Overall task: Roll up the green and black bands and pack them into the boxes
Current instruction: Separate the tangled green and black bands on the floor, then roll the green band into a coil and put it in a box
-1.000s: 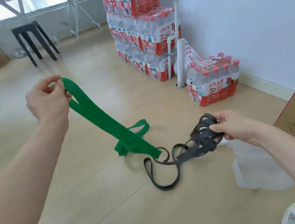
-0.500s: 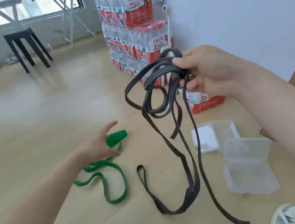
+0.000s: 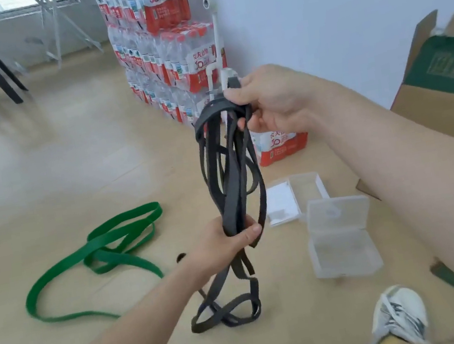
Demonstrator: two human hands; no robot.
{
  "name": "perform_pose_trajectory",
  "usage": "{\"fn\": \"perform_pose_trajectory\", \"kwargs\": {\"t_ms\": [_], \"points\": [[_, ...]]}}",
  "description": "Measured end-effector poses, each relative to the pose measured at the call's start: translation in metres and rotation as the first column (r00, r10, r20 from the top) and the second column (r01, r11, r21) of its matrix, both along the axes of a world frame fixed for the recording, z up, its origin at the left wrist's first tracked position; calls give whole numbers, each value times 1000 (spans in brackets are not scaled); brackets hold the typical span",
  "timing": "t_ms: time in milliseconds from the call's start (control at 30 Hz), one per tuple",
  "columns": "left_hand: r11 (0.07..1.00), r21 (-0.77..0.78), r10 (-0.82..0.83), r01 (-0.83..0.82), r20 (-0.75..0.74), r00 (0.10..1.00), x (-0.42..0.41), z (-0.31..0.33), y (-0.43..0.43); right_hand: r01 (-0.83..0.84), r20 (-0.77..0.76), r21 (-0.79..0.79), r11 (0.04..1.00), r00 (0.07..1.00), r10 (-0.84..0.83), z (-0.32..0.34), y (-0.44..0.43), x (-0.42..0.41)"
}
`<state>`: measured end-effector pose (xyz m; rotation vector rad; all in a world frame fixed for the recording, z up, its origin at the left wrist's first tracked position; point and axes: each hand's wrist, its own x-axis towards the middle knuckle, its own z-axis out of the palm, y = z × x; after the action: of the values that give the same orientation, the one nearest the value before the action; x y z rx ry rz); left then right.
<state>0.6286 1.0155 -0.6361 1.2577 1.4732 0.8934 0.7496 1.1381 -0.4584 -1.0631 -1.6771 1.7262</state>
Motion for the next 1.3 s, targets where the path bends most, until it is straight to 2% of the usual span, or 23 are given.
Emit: {"fn": "perform_pose_trajectory", "kwargs": {"t_ms": [100, 133, 167, 200, 233, 267, 300, 333, 400, 433, 467, 533, 600, 700, 767, 800, 867, 967, 1000, 1067, 1167, 1233, 1300], "points": [[995, -80, 46, -62, -187, 981, -14, -8, 10, -62, 113, 32, 998, 992, 58, -19, 1, 8], [995, -71, 42, -68, -318, 947, -19, -7, 15, -85, 141, 47, 995, 987, 78, -24, 2, 12], [998, -38, 23, -50, -521, 853, -24, -3, 20, -104, 167, 56, 993, 982, 93, -29, 3, 16], [1000, 9, 11, -6, -735, 678, -30, 2, 26, -106, 185, 54, 993, 978, 95, -34, 5, 22], [998, 45, 14, 54, -882, 472, -36, 11, 32, -87, 192, 41, 995, 978, 78, -40, 8, 28], [994, 68, 35, 88, -941, 337, -41, 22, 38, -52, 199, 23, 998, 979, 47, -49, 11, 36], [994, 84, 59, 75, -957, 284, -46, 35, 45, -15, 211, 0, 1000, 977, 15, -60, 13, 42], [994, 99, 84, 41, -956, 280, -50, 48, 51, 17, 216, -40, 999, 976, -8, -72, 13, 48], [991, 132, 128, -14, -925, 357, -53, 72, 65, 67, 146, -179, 981, 988, -41, -100, 9, 54], [991, 133, 135, -35, -890, 435, -50, 82, 73, 81, 82, -249, 965, 995, -62, -114, 5, 53], [988, 138, 150, -63, -819, 553, -46, 91, 81, 91, 31, -291, 952, 996, -86, -126, 1, 50], [971, 178, 233, -160, -558, 796, -36, 103, 98, 131, -24, -305, 943, 989, -145, -144, -5, 41], [934, 205, 338, -292, -253, 906, -26, 104, 114, 172, -92, -332, 927, 973, -213, -153, -8, 30], [869, 189, 451, -456, 72, 889, -21, 82, 124, 197, -149, -379, 904, 951, -270, -172, -6, 20], [828, 88, 538, -554, 151, 829, -28, 43, 124, 149, -68, -303, 941, 982, -177, -193, -8, 15], [816, 8, 570, -579, 160, 806, -34, 20, 120, 94, 32, -239, 967, 996, -89, -205, -10, 11], [826, -123, 562, -550, 112, 819, -45, -26, 109, -60, 285, -148, 987, 953, 101, -231, -14, 3], [899, -236, 317, -368, -230, 920, -63, -83, 85, -293, 643, -82, 953, 715, 275, -272, -10, -3], [909, -275, 207, -314, -356, 911, -72, -99, 76, -340, 718, -80, 937, 633, 291, -285, -7, -4], [915, -284, 90, -286, -547, 832, -91, -122, 56, -377, 799, -43, 925, 543, 259, -300, -6, -4], [910, -254, 57, -329, -708, 704, -121, -154, 16, -404, 829, 36, 914, 523, 199, -304, -11, -7], [880, -394, -167, -266, -780, 603, -135, -175, -14, -509, 837, 56, 859, 493, 237, -312, -20, -15], [798, -561, -384, -221, -755, 531, -140, -194, -39, -631, 822, 107, 768, 491, 289, -322, -35, -21]]}}
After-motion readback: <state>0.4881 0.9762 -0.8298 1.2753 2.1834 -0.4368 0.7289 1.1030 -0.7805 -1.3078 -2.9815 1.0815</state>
